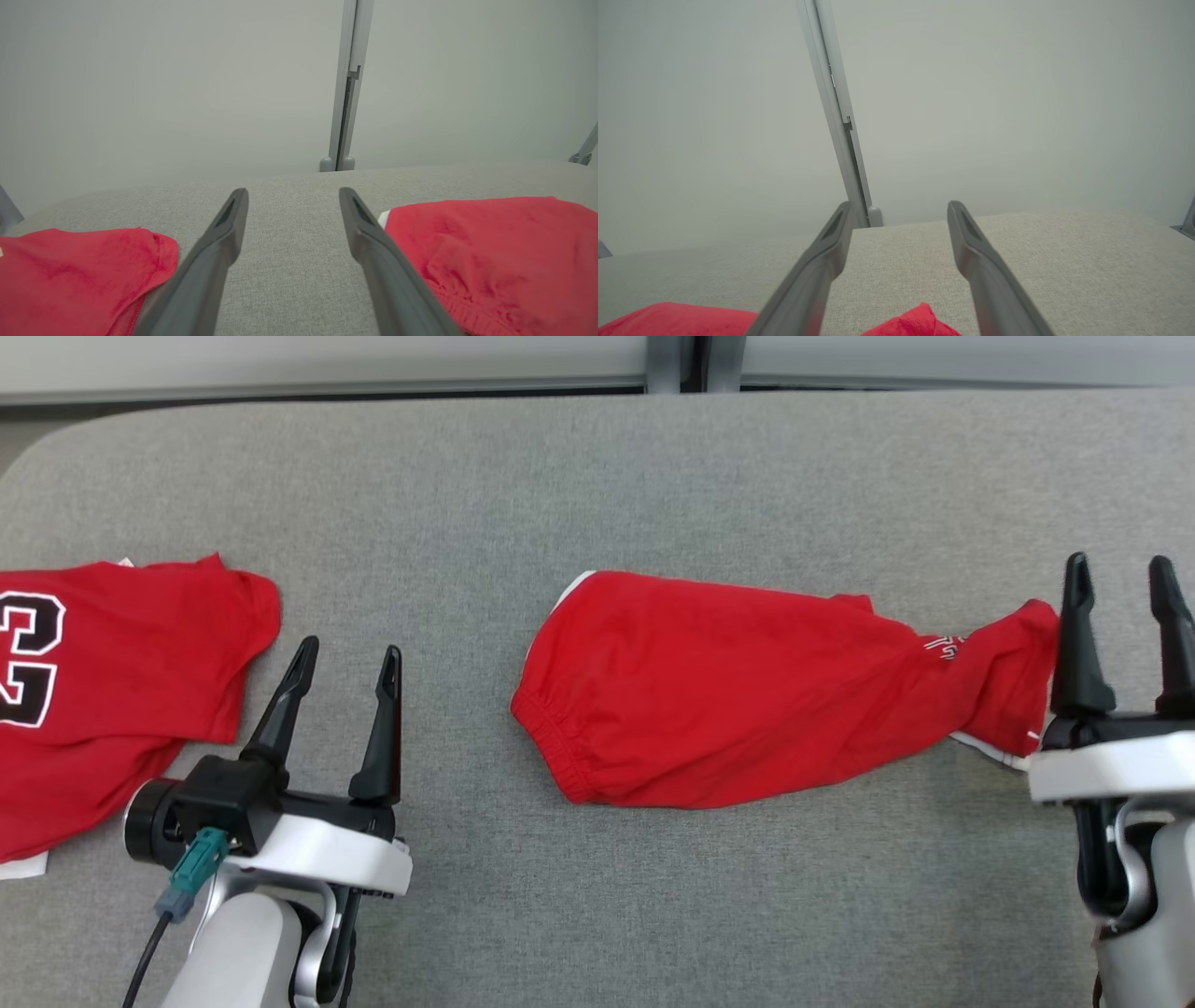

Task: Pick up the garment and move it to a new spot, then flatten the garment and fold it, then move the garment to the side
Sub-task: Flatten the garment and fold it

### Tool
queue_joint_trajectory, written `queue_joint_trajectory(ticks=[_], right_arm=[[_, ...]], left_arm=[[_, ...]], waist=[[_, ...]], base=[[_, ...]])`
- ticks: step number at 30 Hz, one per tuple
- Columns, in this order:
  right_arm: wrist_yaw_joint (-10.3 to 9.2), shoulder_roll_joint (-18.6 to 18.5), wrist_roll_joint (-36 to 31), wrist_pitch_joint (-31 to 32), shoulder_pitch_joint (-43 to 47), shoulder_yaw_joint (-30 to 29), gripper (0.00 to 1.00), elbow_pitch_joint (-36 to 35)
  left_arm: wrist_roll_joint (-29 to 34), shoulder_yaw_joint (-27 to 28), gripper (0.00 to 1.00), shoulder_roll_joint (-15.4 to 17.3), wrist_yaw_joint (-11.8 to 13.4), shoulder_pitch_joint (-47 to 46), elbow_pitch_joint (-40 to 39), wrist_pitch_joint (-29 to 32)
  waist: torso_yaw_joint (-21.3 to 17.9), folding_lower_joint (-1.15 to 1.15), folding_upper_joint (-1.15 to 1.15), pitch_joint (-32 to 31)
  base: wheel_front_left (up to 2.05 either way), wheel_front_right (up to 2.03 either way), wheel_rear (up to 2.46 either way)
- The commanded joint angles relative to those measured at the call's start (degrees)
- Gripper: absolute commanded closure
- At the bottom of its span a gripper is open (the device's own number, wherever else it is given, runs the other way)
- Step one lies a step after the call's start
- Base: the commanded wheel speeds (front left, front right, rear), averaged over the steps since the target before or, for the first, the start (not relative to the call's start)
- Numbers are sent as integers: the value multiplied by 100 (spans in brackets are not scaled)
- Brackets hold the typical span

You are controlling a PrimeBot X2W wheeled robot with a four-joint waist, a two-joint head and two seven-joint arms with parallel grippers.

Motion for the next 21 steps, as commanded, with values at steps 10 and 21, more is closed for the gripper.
queue_joint_trajectory(ticks=[10, 21], right_arm=[[-1, 47, -245, 574, 1242, 570, 0, -1355], [-1, 235, -270, 960, 1773, 597, 0, -1770]], left_arm=[[67, 57, 0, 100, 31, 531, 39, -9], [32, -52, 0, 140, 89, 778, -13, 109]], waist=[[-135, 0, 0, -701], [-171, 0, 0, -905]], base=[[0, 0, 0], [0, 0, 0]])
